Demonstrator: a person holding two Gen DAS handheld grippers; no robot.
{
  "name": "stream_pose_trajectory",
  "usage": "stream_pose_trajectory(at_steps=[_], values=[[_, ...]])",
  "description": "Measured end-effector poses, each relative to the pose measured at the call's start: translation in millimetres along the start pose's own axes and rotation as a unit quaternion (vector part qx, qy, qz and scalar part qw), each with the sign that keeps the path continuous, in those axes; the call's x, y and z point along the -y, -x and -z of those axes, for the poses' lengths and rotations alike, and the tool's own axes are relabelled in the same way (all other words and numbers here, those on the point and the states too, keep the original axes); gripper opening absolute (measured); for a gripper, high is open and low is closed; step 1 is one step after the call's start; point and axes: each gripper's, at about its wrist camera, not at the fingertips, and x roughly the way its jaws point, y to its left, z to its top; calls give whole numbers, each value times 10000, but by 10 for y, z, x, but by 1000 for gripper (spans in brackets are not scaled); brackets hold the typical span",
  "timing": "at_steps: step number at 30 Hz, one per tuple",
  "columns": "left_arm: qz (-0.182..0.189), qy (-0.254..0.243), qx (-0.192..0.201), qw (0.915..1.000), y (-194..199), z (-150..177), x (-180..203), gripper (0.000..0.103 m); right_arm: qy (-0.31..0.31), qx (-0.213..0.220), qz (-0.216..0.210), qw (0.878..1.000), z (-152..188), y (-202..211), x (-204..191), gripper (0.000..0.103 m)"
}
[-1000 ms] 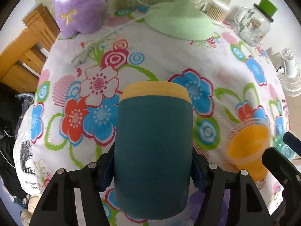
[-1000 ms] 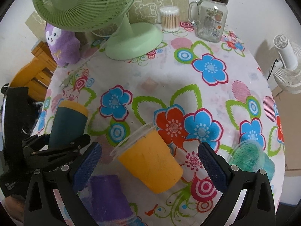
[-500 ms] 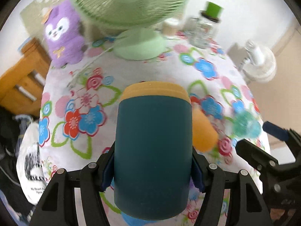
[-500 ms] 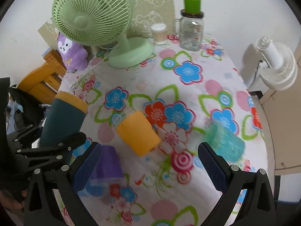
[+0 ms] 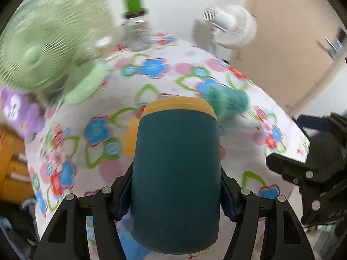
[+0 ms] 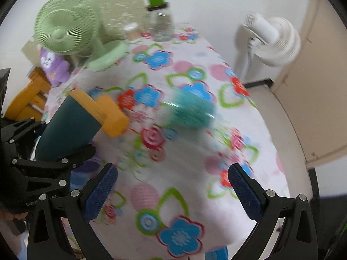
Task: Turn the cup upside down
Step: 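Lift the dark teal cup with the left tool and tilt it, then lay the teal cup on its side and open the left tool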
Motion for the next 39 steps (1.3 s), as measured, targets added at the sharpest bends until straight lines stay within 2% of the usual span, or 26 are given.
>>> stream_pose_trajectory(at_steps=[4,11,17,21,26,29,31,33,39], values=[[176,-490,-138,9986,-155,-25,268,68,-372,-74,186,9991,179,-8,259,103],[388,-1444,-353,9881,-524,-43,763,68,-812,-206,391,9957,443,-162,543,103],[544,-1685,-461,9831,-800,-52,962,68,-968,-330,427,9938,566,-323,676,103],[479,-1840,-446,9807,-942,-17,1059,68,-952,-379,440,9938,580,-419,712,103],[415,-1737,-618,9820,-1061,-4,1053,69,-842,-436,343,9949,544,-508,727,103],[367,-1502,-712,9854,-1038,-22,1021,69,-692,-480,300,9960,496,-495,700,103],[312,-1372,-585,9883,-905,-28,998,83,-537,-442,205,9974,437,-433,668,103],[258,-1225,-458,9911,-757,-23,969,90,-272,-395,164,9987,359,-348,613,103],[96,-546,-365,9978,-445,4,863,93,457,-308,-48,9985,139,-191,438,103]])
